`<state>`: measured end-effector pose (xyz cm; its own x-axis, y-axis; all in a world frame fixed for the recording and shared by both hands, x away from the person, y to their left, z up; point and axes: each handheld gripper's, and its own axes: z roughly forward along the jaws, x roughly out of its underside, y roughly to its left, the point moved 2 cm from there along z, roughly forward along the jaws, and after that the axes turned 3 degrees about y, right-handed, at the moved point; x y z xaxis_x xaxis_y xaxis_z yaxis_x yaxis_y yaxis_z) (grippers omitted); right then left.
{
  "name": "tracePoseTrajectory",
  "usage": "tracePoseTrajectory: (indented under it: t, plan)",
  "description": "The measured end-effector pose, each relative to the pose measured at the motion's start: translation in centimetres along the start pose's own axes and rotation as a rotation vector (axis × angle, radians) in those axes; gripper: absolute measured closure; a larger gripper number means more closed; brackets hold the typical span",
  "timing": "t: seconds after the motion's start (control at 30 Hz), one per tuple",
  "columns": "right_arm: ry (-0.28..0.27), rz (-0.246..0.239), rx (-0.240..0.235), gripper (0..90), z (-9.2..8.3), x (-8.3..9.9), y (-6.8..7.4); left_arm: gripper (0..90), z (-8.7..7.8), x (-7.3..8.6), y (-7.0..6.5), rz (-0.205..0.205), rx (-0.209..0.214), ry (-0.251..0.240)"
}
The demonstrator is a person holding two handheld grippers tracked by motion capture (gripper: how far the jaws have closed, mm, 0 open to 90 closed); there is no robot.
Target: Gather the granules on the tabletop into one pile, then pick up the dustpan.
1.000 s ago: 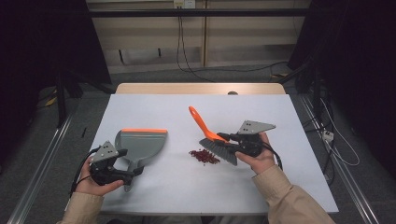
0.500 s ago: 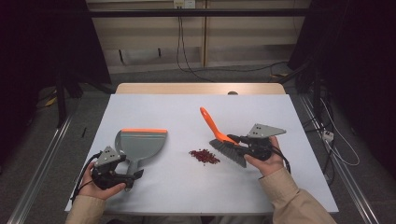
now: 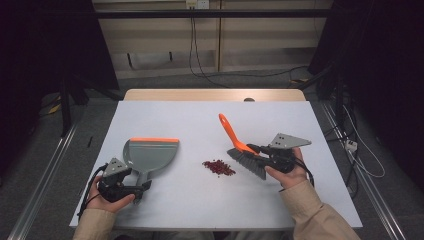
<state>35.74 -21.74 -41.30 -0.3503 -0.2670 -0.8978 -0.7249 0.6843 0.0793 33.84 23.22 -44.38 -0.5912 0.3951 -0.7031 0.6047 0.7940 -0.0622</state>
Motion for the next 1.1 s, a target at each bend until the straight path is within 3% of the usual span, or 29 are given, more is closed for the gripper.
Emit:
tracePoseTrajectory:
  t: [0.37,0.47,0.57,0.67,0.77,0.87,1.1]
  plan:
    - [0.001,0.013,0.011,71.5,-0.1,0.2,-0.1,19.8,0.0,0.7,1.1,-0.064,-0.033,0.038]
    - [-0.006,0.014,0.017,71.5,-0.2,0.2,-0.2,29.8,0.2,0.7,1.5,-0.074,-0.047,0.049]
    - [-0.005,0.016,0.023,71.5,-0.3,0.3,-0.3,42.5,0.8,0.3,1.6,-0.048,-0.072,0.068]
    - [-0.01,0.02,0.028,71.5,-0.4,0.3,-0.4,47.5,1.8,-0.1,1.7,-0.029,-0.06,0.1]
    - [-0.012,0.023,0.03,71.5,-0.4,0.3,-0.4,62.2,2.1,-0.3,1.8,-0.025,-0.053,0.114]
    - [-0.009,0.025,0.031,71.5,-0.4,0.4,-0.5,62.8,2.0,-0.5,1.9,-0.005,-0.059,0.12]
    - [-0.014,0.032,0.03,71.5,-0.4,0.4,-0.5,63.3,0.7,-0.8,2.6,0.008,-0.041,0.065]
